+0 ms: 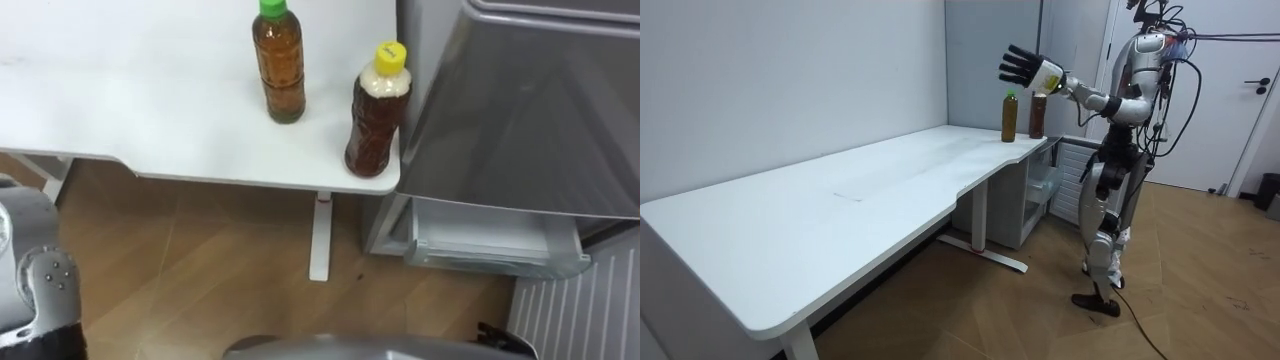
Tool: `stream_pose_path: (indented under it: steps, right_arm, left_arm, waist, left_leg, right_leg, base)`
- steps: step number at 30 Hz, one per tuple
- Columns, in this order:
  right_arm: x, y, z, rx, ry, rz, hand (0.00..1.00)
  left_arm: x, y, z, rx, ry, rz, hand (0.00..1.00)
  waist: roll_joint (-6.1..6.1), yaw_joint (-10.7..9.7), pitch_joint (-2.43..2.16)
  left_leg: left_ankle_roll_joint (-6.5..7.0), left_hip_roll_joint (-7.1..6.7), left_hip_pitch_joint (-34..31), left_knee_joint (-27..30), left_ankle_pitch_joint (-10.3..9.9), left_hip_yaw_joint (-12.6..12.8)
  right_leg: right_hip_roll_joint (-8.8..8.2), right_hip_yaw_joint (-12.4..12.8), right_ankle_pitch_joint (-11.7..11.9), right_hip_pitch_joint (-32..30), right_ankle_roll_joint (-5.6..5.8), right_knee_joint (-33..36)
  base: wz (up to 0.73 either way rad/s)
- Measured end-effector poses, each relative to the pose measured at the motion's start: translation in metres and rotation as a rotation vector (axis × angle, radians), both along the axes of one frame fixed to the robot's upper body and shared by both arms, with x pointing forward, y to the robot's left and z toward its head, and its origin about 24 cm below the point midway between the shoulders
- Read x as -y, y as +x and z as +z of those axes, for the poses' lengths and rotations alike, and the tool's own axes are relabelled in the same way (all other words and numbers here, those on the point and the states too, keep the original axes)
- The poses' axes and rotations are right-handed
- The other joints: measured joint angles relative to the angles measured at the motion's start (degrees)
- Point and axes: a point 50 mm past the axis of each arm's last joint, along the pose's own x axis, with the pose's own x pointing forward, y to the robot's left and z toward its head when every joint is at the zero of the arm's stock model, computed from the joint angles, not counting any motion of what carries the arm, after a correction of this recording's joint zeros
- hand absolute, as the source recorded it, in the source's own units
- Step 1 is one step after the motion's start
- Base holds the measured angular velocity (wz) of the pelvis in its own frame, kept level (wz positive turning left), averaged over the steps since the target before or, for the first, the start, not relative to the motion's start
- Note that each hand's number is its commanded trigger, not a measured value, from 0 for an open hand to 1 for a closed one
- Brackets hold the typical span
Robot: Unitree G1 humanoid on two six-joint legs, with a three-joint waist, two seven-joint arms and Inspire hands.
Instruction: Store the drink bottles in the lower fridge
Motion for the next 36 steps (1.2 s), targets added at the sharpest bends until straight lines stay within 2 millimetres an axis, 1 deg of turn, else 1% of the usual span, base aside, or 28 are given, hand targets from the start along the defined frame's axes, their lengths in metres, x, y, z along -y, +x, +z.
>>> stream_pose_path:
  steps: [1,4,6,7,8,10,12,13,15,21,25,27,31,33,35,36]
  right_arm:
    - [0.0,0.001,0.0,0.002,0.002,0.001,0.0]
    - [0.003,0.002,0.0,-0.001,0.016,0.004,0.0]
    - [0.004,0.006,0.001,0.003,0.03,0.01,0.0]
    - [0.004,0.007,0.001,0.005,0.028,0.01,0.0]
    - [0.005,0.007,0.002,0.009,0.026,0.006,0.0]
    - [0.006,0.008,0.002,0.014,0.026,-0.001,0.0]
    - [0.006,0.011,0.002,0.017,0.026,-0.001,0.0]
    - [0.006,0.012,0.002,0.02,0.027,0.0,0.0]
    - [0.006,0.014,0.003,0.025,0.026,0.009,0.0]
    - [0.005,0.015,0.002,0.025,0.03,0.006,0.0]
    - [0.005,0.016,0.003,0.027,0.027,0.008,0.0]
    - [0.006,0.016,0.003,0.028,0.026,0.008,0.0]
    - [0.006,0.019,0.003,0.026,0.023,0.003,0.0]
    - [0.007,0.018,0.003,0.022,0.017,0.0,0.0]
    - [0.007,0.018,0.003,0.02,0.017,0.0,0.0]
    - [0.007,0.019,0.003,0.019,0.016,-0.001,0.0]
  left_arm:
    - [0.002,0.001,0.003,0.004,0.021,-0.016,0.0]
    - [0.018,0.007,0.016,0.03,0.135,-0.114,0.0]
    - [0.036,0.015,0.029,0.07,0.219,-0.225,0.0]
    - [0.041,0.017,0.031,0.073,0.238,-0.255,0.0]
    - [0.05,0.019,0.033,0.077,0.269,-0.314,0.0]
    - [0.06,0.022,0.037,0.088,0.307,-0.389,0.0]
    - [0.072,0.029,0.043,0.107,0.362,-0.482,0.0]
    - [0.075,0.03,0.045,0.11,0.376,-0.503,0.0]
    - [0.084,0.032,0.048,0.117,0.416,-0.58,0.0]
    - [0.101,0.036,0.047,0.106,0.474,-0.744,0.0]
    - [0.106,0.036,0.046,0.093,0.505,-0.811,0.0]
    - [0.108,0.037,0.045,0.087,0.521,-0.84,0.0]
    - [0.112,0.037,0.044,0.078,0.538,-0.907,0.0]
    - [0.115,0.037,0.043,0.081,0.532,-0.958,0.0]
    - [0.118,0.037,0.042,0.079,0.544,-0.993,0.0]
    - [0.119,0.037,0.041,0.077,0.552,-1.012,0.0]
  waist:
    - [0.08,0.0,0.04]
    - [0.34,-1.3,0.11]
    - [0.23,-1.8,0.04]
    - [0.27,-1.9,0.05]
    - [0.55,-2.3,0.2]
    - [0.85,-3.6,0.32]
    - [1.01,-4.4,0.3]
    - [1.04,-4.5,0.29]
    - [1.16,-4.8,0.2]
    - [0.99,-5.1,0.16]
    - [1.03,-5.2,0.13]
    - [1.15,-5.4,0.05]
    - [1.46,-6.3,-0.13]
    - [1.72,-6.3,-0.29]
    - [1.83,-6.2,-0.35]
    - [1.92,-6.2,-0.31]
  left_leg:
    - [0.01,0.0,-0.1,0.1,0.0,0.1]
    - [0.04,-0.06,-0.7,0.6,0.0,-0.1]
    - [0.06,-0.11,-1.9,1.3,0.0,-0.3]
    - [0.06,-0.11,-2.1,1.4,0.0,-0.3]
    - [0.09,-0.14,-2.1,1.4,0.1,-0.3]
    - [0.12,-0.12,-1.7,1.3,0.1,-0.3]
    - [0.1,-0.01,-1.5,1.2,0.1,0.0]
    - [0.09,-0.01,-1.5,1.1,0.1,0.1]
    - [0.07,0.03,-1.6,0.9,0.1,0.7]
    - [0.09,-0.01,-1.4,0.9,0.1,0.7]
    - [0.09,0.06,-1.6,1.1,0.1,0.7]
    - [0.09,0.1,-1.6,1.1,0.1,0.7]
    - [0.1,0.09,-1.8,1.4,0.1,0.5]
    - [0.1,0.08,-1.8,1.4,0.1,0.6]
    - [0.1,0.12,-1.6,1.4,0.1,0.7]
    - [0.1,0.19,-1.5,1.4,0.1,0.9]
  right_leg:
    - [0.0,0.0,0.0,0.0,0.0,0.0]
    - [-0.09,-0.1,0.0,-0.4,0.0,0.0]
    - [-0.17,-0.2,0.0,-1.4,-0.06,0.0]
    - [-0.18,-0.2,0.0,-1.6,-0.07,0.0]
    - [-0.22,-0.1,0.0,-1.6,-0.07,0.0]
    - [-0.23,0.0,0.0,-1.4,-0.07,-0.1]
    - [-0.14,0.2,0.0,-1.6,-0.07,0.0]
    - [-0.14,0.3,0.0,-1.7,-0.07,0.0]
    - [-0.1,1.2,0.0,-1.9,-0.07,0.0]
    - [-0.16,1.6,0.0,-1.9,-0.07,0.1]
    - [-0.13,1.5,0.0,-2.2,-0.07,0.2]
    - [-0.11,1.5,0.0,-2.2,-0.07,0.4]
    - [-0.11,1.4,0.0,-2.2,-0.07,0.8]
    - [-0.12,1.6,0.0,-2.3,-0.07,0.8]
    - [-0.1,1.6,0.0,-2.2,-0.07,0.8]
    - [-0.07,1.7,0.0,-2.3,-0.07,0.8]
  base:
    - [-0.05]
    - [0.04]
    - [0.05]
    - [0.0]
    - [0.0]
    - [-0.02]
    - [-0.08]
    - [-0.12]
    - [-0.16]
    - [-0.02]
    - [0.0]
    - [0.0]
    - [0.0]
    - [0.0]
    - [0.0]
    - [-0.04]
